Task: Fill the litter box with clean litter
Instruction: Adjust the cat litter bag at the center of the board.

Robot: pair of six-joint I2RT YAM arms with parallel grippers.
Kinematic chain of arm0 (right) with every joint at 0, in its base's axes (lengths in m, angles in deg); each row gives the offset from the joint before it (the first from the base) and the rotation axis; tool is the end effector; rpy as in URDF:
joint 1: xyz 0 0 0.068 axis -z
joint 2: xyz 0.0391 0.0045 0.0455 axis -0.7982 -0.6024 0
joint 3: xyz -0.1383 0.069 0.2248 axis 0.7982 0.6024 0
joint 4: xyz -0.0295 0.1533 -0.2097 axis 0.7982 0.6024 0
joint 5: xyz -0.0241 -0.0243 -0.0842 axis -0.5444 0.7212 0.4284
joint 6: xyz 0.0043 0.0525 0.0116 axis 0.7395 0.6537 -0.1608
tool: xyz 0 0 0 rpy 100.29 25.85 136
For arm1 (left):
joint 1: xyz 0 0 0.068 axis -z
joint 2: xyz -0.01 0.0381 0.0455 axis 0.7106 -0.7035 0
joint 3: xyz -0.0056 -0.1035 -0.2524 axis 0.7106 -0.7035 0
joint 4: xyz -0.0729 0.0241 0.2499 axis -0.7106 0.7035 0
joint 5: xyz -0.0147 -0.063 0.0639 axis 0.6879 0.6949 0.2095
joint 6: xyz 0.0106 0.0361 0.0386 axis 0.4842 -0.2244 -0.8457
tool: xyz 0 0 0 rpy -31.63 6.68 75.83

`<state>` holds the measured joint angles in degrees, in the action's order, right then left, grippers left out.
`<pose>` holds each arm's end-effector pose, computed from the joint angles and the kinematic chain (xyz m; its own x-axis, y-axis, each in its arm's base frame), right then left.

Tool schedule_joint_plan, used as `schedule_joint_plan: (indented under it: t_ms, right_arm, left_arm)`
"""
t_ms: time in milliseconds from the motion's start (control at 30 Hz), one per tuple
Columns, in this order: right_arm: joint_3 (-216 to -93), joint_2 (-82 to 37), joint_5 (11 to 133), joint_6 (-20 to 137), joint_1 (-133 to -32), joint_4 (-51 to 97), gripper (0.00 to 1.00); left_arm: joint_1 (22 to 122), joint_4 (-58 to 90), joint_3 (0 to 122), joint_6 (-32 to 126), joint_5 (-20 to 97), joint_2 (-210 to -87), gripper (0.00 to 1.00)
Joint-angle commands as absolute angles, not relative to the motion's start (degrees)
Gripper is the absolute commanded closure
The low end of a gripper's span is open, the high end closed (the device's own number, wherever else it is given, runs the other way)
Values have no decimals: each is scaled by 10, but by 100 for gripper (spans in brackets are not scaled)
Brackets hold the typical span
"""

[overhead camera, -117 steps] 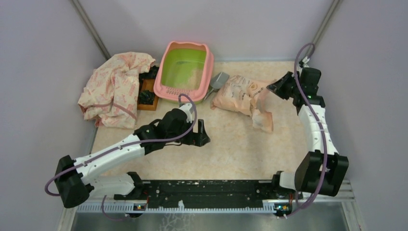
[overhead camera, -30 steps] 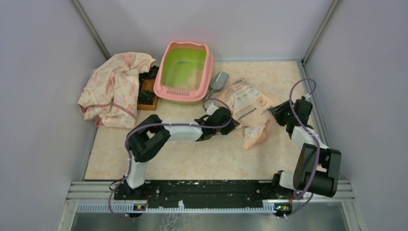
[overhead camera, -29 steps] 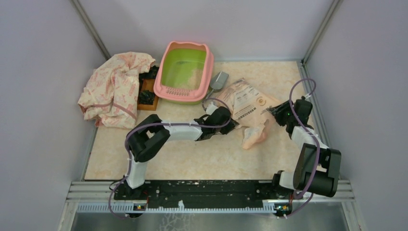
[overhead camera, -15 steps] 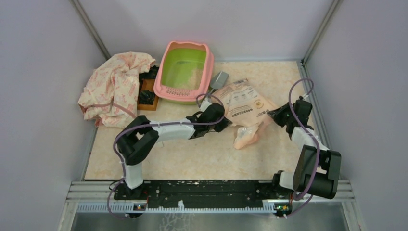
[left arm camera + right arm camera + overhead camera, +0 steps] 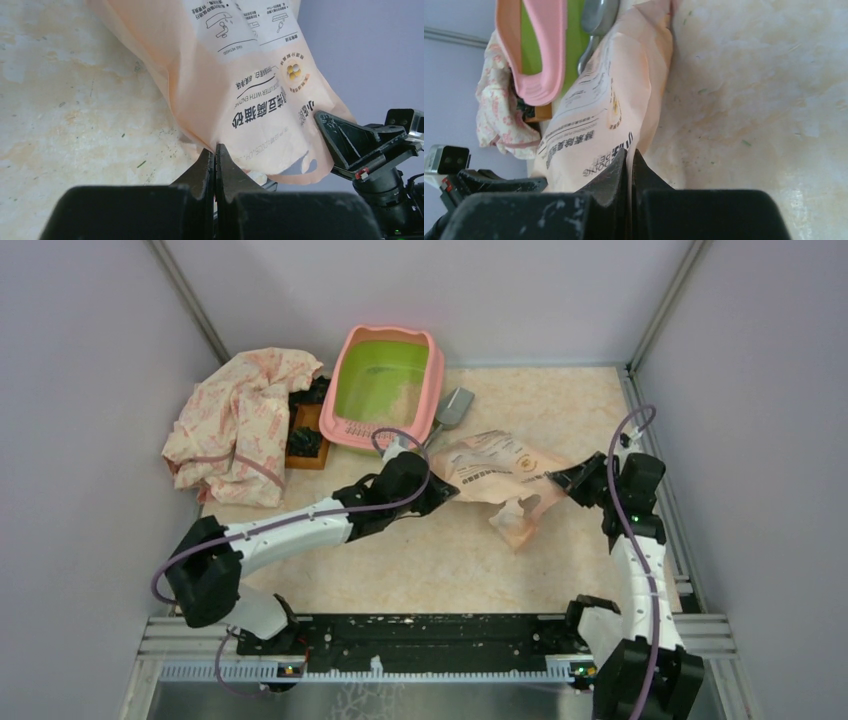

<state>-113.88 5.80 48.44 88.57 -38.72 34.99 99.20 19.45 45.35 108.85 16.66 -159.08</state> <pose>0.1993 -0.0315 0.2520 -0.5299 0.6603 -0.5321 0.1160 0.6780 0.7259 0.2057 -0.2682 0.2516 -0.7279 -0.5815 -0.3634 -0.0973 0.6122 -0.7847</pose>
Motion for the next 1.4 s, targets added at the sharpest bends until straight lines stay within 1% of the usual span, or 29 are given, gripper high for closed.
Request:
schedule_joint_plan:
  t_ms: [0,167,300,367,533,633,767,933,1100,1267,1367]
  right_arm:
    - [-1181,123,459,882,-382,353,100]
    - [-1224,165,427,925,-388,349,100]
    - [-1256,169,421,951,-409,336,100]
    - [-1270,163,433,964,-436,321,100]
    - [-1313,133,502,979,-543,304,100]
    - [-1339,92,531,984,-598,285,100]
    - [-1375,28,558,975,-654,251,100]
    - [-1424,-38,562,962,-659,235,100]
    - [-1468,-88,557,938,-658,240,100]
    - [-1484,-135,530,938,-659,213,100]
    - [-1500,-161,509,931,-659,206,100]
  left_arm:
    - [987,230,438,1061,127,-1520,100]
    - [986,250,426,1050,114,-1458,100]
    - [986,273,428,1040,107,-1425,100]
    - [986,280,428,1037,103,-1411,100]
    - [975,297,431,1020,97,-1385,100]
    - [941,303,432,1005,129,-1371,100]
    - [860,312,438,972,215,-1376,100]
    - [749,337,456,918,307,-1382,100]
    - [670,375,510,849,374,-1417,100]
    - [637,392,575,805,419,-1484,100]
    - [628,411,623,781,426,-1524,100]
